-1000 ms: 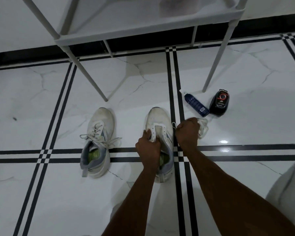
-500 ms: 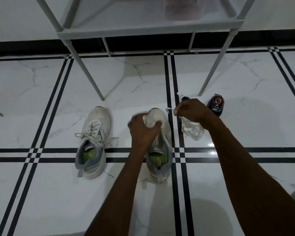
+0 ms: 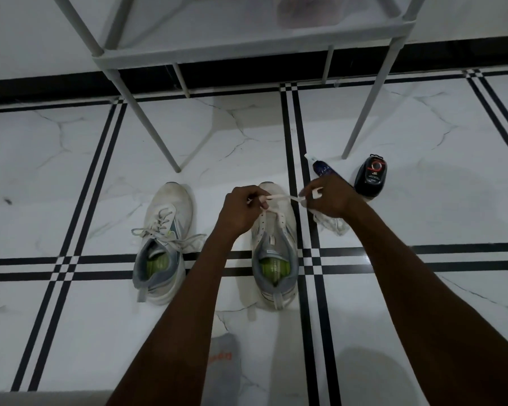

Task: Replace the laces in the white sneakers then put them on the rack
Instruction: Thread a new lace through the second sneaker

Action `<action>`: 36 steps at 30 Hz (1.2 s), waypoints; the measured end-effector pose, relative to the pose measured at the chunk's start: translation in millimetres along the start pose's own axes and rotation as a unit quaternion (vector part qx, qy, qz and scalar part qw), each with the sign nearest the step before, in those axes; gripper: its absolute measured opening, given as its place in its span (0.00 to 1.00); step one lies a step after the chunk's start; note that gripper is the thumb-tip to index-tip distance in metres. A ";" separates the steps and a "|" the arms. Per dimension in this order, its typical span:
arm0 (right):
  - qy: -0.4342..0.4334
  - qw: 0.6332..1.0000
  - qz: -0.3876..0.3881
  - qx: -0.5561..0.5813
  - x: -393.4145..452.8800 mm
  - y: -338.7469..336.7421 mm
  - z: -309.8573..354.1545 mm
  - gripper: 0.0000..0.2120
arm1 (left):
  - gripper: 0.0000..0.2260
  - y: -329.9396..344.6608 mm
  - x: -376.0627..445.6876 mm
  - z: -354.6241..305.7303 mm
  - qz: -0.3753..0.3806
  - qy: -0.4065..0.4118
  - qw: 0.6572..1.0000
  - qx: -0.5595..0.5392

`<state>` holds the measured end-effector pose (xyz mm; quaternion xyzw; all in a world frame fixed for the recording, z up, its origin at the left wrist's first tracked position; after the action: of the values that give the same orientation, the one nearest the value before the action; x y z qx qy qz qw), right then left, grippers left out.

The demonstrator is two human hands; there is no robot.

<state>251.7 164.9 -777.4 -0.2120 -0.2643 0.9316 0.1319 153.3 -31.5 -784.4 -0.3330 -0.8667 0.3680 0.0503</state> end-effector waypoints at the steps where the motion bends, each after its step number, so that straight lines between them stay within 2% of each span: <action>1: -0.022 1.000 0.003 0.013 0.0 6.2 1.4 0.19 | 0.09 0.1 -0.8 -0.5 0.007 0.010 1.000 -0.003; 3: -0.059 0.993 0.023 0.099 -1.9 20.8 12.1 0.22 | 0.10 0.8 -2.6 -3.6 0.014 0.029 0.999 -0.014; 5: -0.104 0.983 0.043 0.143 -2.2 35.9 26.0 0.17 | 0.08 0.9 -3.3 -6.7 0.000 0.023 1.000 -0.017; 7: -0.132 0.980 0.031 0.145 0.2 47.5 30.9 0.12 | 0.02 -1.2 -3.5 -4.6 -0.032 0.000 0.999 -0.032; 10: -0.115 0.978 0.019 0.175 0.8 51.5 28.4 0.08 | 0.06 -6.0 -2.0 6.5 -0.079 -0.019 0.996 -0.042; 12: -0.089 0.977 0.025 0.192 3.5 51.0 23.9 0.06 | 0.04 -6.2 -1.8 13.6 -0.071 -0.024 0.995 -0.070; 13: -0.076 0.978 0.024 0.191 4.4 49.2 21.7 0.06 | 0.02 -4.9 -1.9 15.3 -0.060 -0.026 0.994 -0.091; 16: -0.064 0.986 0.020 0.151 6.2 49.1 14.7 0.06 | 0.06 1.2 -3.8 20.9 -0.056 -0.030 0.994 -0.091; 20: -0.074 0.987 0.021 0.138 4.6 61.6 13.5 0.08 | 0.03 1.9 -5.2 21.4 -0.092 -0.045 0.992 -0.070; 24: -0.091 0.989 -0.009 0.119 4.7 62.2 13.9 0.02 | 0.08 -0.8 -6.8 22.6 -0.109 -0.053 0.990 -0.078; 27: -0.090 0.991 0.000 0.098 7.5 64.3 5.8 0.02 | 0.13 -0.5 -10.1 24.1 -0.129 -0.056 0.990 -0.011; 32: -0.048 0.998 0.000 0.052 7.5 68.4 -7.5 0.03 | 0.20 22.1 -19.3 25.9 -0.015 -0.078 0.996 0.050; 36: -0.044 0.998 0.009 0.037 10.5 73.2 -9.2 0.03 | 0.17 30.0 -23.7 28.2 -0.040 -0.084 0.993 0.073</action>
<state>237.1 112.3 -828.1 -0.1680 -0.2331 0.9503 0.1198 178.5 -47.9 -821.2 -0.2610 -0.8513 0.4548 0.0165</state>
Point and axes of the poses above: each hand's wrist, its own x-axis towards the middle knuckle, its own y-axis out of the palm, z = x × y, the point moved 3 cm from there along x, towards the middle knuckle, and after that the axes turned 9 degrees about x, right-handed, at the moved point
